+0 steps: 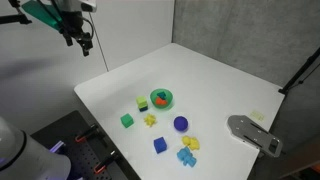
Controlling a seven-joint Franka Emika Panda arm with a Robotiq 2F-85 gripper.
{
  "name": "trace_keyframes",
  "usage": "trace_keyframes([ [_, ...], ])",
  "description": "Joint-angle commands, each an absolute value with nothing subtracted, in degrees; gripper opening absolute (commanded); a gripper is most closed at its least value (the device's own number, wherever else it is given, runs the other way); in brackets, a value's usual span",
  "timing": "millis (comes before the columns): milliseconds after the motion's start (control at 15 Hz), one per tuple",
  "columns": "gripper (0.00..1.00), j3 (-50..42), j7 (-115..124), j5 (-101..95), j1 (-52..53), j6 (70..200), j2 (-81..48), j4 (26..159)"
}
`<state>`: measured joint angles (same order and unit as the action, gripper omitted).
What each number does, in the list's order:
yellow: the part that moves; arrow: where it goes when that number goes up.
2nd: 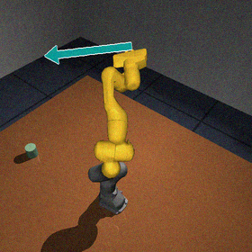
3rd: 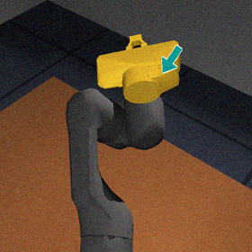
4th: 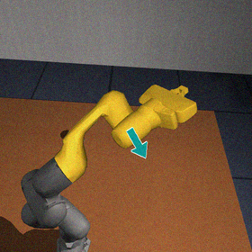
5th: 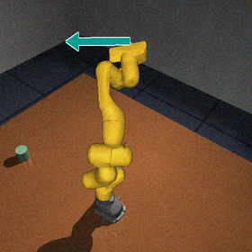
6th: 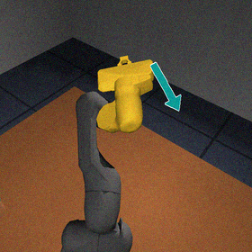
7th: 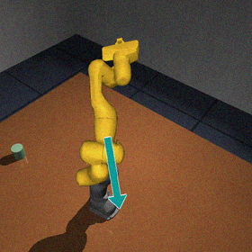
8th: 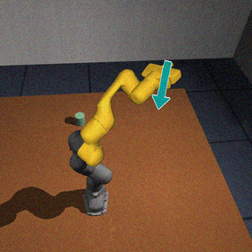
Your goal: Put the green toy on top of the yellow block
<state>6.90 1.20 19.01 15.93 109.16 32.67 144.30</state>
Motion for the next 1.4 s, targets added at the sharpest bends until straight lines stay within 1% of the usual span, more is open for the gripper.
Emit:
trace_keyframes([
  [0, 1.00, 7.8, 0.8, 19.5, 14.9, 108.9, 32.7, 144.2],
  [400, 1.00, 7.8, 0.8, 19.5, 14.9, 108.9, 32.7, 144.2],
  [667, 1.00, 9.5, 3.9, 17.3, 13.1, 110.3, 30.1, 140.7],
  [1333, 1.00, 12.5, 14.4, 7.1, 7.6, 115.7, 17.0, 129.6],
])
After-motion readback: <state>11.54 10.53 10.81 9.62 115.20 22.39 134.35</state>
